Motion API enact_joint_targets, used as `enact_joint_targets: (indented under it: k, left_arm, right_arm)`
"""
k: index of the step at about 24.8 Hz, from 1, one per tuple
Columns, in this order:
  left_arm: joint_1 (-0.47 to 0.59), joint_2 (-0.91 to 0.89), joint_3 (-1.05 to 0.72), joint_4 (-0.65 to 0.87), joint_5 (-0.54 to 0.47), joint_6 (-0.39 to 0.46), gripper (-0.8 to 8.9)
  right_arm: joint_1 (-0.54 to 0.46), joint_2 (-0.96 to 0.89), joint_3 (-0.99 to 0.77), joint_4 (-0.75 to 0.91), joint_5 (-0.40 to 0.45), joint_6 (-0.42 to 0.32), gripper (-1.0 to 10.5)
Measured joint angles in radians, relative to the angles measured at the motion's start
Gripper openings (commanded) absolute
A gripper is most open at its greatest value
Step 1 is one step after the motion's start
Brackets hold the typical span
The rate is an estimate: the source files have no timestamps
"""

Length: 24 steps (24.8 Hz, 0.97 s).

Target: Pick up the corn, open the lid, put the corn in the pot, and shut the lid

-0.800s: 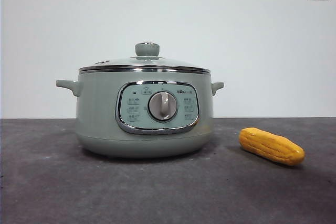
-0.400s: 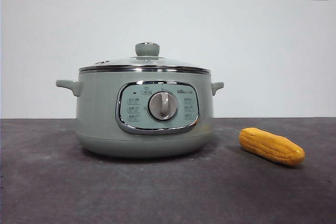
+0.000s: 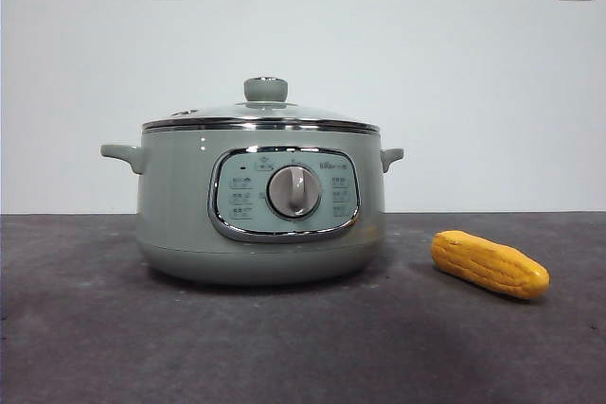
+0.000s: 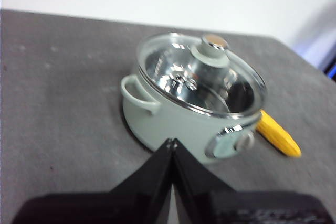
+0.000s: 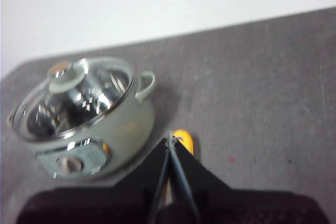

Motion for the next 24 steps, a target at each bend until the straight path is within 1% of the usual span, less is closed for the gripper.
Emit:
enact_joint_targets:
  k: [5, 8, 11, 13, 15, 18, 21, 22, 23, 24]
  left_arm:
    - [0.0, 0.116, 0.162, -0.162, 0.03, 0.09, -0.06]
    - [0.0, 0.179, 0.246, -0.245, 0.034, 0.149, -0.06]
    - [0.0, 0.227, 0.297, -0.293, 0.039, 0.185, -0.06]
    - [0.0, 0.259, 0.318, -0.317, 0.069, 0.202, -0.06]
    - [0.0, 0.277, 0.321, -0.332, 0.082, 0.208, -0.06]
    - [0.0, 0.298, 0.321, -0.339, 0.093, 0.214, -0.04]
    - [0.0, 0.309, 0.321, -0.339, 0.152, 0.216, 0.08]
    - [0.0, 0.312, 0.321, -0.339, 0.171, 0.216, 0.87]
    - [0.0, 0.317, 0.321, -0.339, 0.192, 0.216, 2.61]
    - [0.0, 0.325, 0.321, -0.339, 0.217, 0.216, 4.78]
  right_arm:
    - [0.0, 0.156, 0.185, -0.204, -0.006, -0.084, -0.1]
    - [0.0, 0.236, 0.271, -0.32, -0.029, -0.125, -0.1]
    - [0.0, 0.301, 0.333, -0.409, -0.042, -0.165, -0.1]
    - [0.0, 0.346, 0.371, -0.47, -0.043, -0.203, -0.1]
    - [0.0, 0.372, 0.39, -0.494, -0.043, -0.225, -0.1]
    - [0.002, 0.376, 0.391, -0.502, -0.043, -0.237, -0.1]
    - [0.002, 0.376, 0.392, -0.504, -0.043, -0.239, 0.1]
    - [0.002, 0.376, 0.392, -0.505, -0.043, -0.239, 0.8]
    - [0.002, 0.376, 0.392, -0.505, -0.043, -0.239, 2.0]
    - [0.002, 0.376, 0.392, -0.505, -0.045, -0.239, 3.4]
